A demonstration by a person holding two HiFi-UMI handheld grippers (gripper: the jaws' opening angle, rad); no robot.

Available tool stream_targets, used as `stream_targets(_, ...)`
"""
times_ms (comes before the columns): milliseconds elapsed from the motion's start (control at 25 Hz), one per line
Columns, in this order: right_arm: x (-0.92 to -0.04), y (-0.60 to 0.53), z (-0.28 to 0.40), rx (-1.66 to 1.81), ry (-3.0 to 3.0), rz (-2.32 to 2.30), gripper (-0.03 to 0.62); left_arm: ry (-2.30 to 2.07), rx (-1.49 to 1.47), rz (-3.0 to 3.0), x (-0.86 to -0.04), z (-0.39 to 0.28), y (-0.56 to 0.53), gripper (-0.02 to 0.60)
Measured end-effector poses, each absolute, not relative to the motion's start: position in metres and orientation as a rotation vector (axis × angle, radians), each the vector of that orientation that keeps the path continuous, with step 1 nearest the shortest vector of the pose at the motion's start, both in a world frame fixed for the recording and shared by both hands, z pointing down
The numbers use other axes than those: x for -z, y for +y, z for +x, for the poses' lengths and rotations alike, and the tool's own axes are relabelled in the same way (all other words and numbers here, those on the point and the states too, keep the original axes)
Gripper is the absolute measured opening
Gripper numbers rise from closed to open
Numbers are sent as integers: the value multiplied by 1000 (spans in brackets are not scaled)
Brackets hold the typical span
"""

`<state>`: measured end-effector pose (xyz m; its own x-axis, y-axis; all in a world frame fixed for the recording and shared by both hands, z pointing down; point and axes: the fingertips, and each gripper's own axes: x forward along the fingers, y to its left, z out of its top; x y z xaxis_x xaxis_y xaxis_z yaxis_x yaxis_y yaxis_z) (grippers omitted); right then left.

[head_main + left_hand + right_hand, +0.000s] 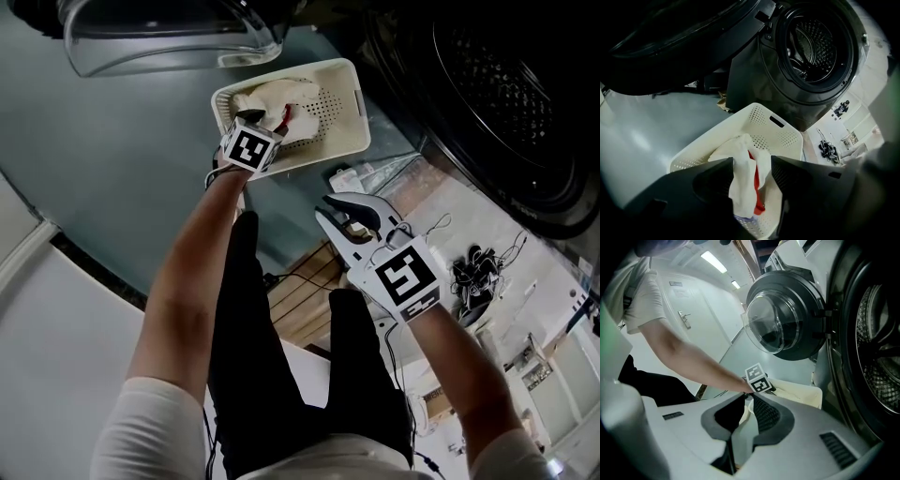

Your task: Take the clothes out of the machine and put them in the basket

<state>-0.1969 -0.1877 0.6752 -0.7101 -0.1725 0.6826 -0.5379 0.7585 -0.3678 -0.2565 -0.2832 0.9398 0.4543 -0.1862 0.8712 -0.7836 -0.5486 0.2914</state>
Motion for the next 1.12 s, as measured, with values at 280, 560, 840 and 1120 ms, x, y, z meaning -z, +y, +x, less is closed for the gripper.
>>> stream_targets(280, -660, -179, -188, -726, -2320, 524, 63, -828, -1053, 2009, -908, -259, -280, 252)
stream_targets(560, -632, -168, -179, -695, -2352, 530, 63, -869, -1024, 2015, -862, -255, -267, 250)
stream_targets(840, -597, -161, -163, -650, -2385, 514, 63, -927, -989, 2022, -797, -251, -253, 247)
stream_targets(1120, -529, -152, -143, -639, -2410, 515, 63, -967, -886, 2030, -689, -238, -227, 236)
